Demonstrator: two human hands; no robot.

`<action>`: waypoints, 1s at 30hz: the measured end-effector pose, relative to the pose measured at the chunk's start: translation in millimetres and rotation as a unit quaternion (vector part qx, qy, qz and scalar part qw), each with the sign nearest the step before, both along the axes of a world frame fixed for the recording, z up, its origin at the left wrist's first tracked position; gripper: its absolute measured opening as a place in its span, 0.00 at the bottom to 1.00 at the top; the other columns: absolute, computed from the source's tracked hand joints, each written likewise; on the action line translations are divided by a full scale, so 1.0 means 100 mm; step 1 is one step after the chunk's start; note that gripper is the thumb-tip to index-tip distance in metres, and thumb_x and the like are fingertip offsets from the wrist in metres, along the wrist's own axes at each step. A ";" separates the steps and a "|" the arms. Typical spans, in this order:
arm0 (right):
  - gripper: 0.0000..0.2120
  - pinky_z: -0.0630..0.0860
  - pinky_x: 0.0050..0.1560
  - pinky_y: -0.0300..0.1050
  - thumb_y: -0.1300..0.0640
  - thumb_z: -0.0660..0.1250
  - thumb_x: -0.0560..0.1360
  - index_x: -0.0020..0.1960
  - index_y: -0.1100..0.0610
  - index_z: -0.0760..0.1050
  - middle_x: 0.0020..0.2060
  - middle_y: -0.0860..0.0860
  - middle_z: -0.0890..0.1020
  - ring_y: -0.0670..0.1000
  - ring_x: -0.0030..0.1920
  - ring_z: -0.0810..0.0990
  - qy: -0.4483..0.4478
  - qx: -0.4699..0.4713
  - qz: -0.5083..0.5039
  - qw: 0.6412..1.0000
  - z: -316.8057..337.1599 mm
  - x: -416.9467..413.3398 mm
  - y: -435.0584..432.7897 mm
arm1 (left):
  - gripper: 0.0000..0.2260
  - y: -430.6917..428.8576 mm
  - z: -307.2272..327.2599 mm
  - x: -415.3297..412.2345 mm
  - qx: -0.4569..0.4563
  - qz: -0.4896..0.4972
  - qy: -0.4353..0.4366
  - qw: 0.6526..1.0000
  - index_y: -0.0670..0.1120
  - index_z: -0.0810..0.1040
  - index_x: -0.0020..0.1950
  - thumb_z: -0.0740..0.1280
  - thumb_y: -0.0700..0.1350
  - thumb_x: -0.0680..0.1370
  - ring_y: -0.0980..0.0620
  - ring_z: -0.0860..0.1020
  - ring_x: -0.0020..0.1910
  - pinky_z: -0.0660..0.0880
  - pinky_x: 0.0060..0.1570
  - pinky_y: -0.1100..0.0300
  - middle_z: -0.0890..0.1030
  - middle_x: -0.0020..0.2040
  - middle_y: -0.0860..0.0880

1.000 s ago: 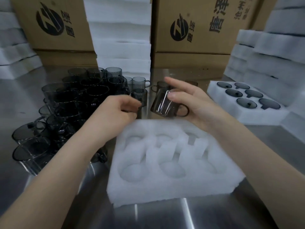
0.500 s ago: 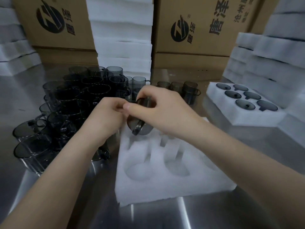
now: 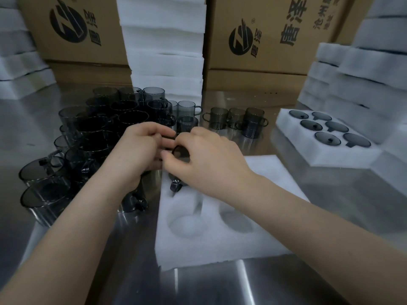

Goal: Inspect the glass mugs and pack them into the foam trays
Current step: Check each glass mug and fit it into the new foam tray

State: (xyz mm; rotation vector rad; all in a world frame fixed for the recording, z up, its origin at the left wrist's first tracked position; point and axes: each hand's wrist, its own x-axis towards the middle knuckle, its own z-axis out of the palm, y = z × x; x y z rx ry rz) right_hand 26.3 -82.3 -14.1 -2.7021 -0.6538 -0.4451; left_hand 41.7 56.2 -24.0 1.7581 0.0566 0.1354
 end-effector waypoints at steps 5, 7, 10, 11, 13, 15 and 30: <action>0.22 0.64 0.41 0.48 0.39 0.54 0.78 0.60 0.52 0.76 0.46 0.50 0.72 0.56 0.52 0.77 -0.017 -0.027 -0.013 0.999 -0.06 0.01 0.03 | 0.13 -0.05 0.01 -0.01 -0.044 0.012 -0.015 0.999 0.45 0.79 0.53 0.55 0.39 0.84 0.59 0.81 0.32 0.74 0.26 0.66 0.85 0.37 0.51; 0.22 0.63 0.41 0.47 0.40 0.54 0.79 0.60 0.54 0.76 0.50 0.52 0.76 0.56 0.54 0.75 -0.032 -0.037 -0.014 0.999 -0.09 0.00 0.05 | 0.12 -0.08 0.01 -0.01 -0.034 0.020 -0.027 0.999 0.46 0.79 0.53 0.56 0.39 0.83 0.55 0.81 0.38 0.77 0.34 0.64 0.85 0.43 0.48; 0.22 0.61 0.45 0.48 0.42 0.54 0.79 0.58 0.56 0.77 0.53 0.53 0.76 0.56 0.57 0.72 -0.071 -0.067 -0.012 0.995 -0.12 -0.05 0.09 | 0.11 -0.11 0.00 -0.01 -0.028 0.030 -0.044 0.998 0.47 0.80 0.51 0.57 0.39 0.83 0.53 0.83 0.43 0.79 0.39 0.65 0.84 0.48 0.45; 0.22 0.59 0.47 0.47 0.42 0.54 0.80 0.59 0.56 0.76 0.54 0.54 0.75 0.56 0.57 0.71 -0.075 -0.084 -0.017 0.993 -0.14 -0.05 0.09 | 0.11 -0.12 0.00 -0.01 -0.029 0.031 -0.048 0.998 0.48 0.80 0.51 0.57 0.39 0.83 0.52 0.83 0.45 0.80 0.44 0.62 0.84 0.49 0.45; 0.23 0.59 0.53 0.49 0.41 0.51 0.81 0.61 0.56 0.74 0.56 0.54 0.72 0.56 0.60 0.68 -0.020 -0.104 -0.011 0.994 -0.17 -0.05 0.07 | 0.12 -0.14 0.00 -0.02 -0.029 0.035 -0.055 0.997 0.49 0.80 0.50 0.57 0.40 0.83 0.49 0.82 0.50 0.79 0.54 0.52 0.84 0.50 0.46; 0.25 0.59 0.64 0.55 0.39 0.48 0.81 0.64 0.56 0.70 0.61 0.55 0.71 0.57 0.64 0.66 0.100 -0.104 0.012 0.989 -0.18 -0.01 0.06 | 0.12 -0.16 -0.01 -0.02 -0.017 0.036 -0.061 0.997 0.50 0.80 0.50 0.58 0.40 0.83 0.51 0.82 0.52 0.76 0.59 0.48 0.84 0.50 0.49; 0.14 0.77 0.50 0.44 0.62 0.58 0.77 0.46 0.52 0.81 0.41 0.45 0.81 0.51 0.49 0.79 0.204 0.221 -0.033 0.953 0.24 0.55 -0.33 | 0.04 -0.28 -0.14 -0.12 0.246 0.087 -0.166 0.951 0.54 0.78 0.40 0.67 0.50 0.74 0.60 0.78 0.39 0.71 0.36 0.69 0.80 0.37 0.58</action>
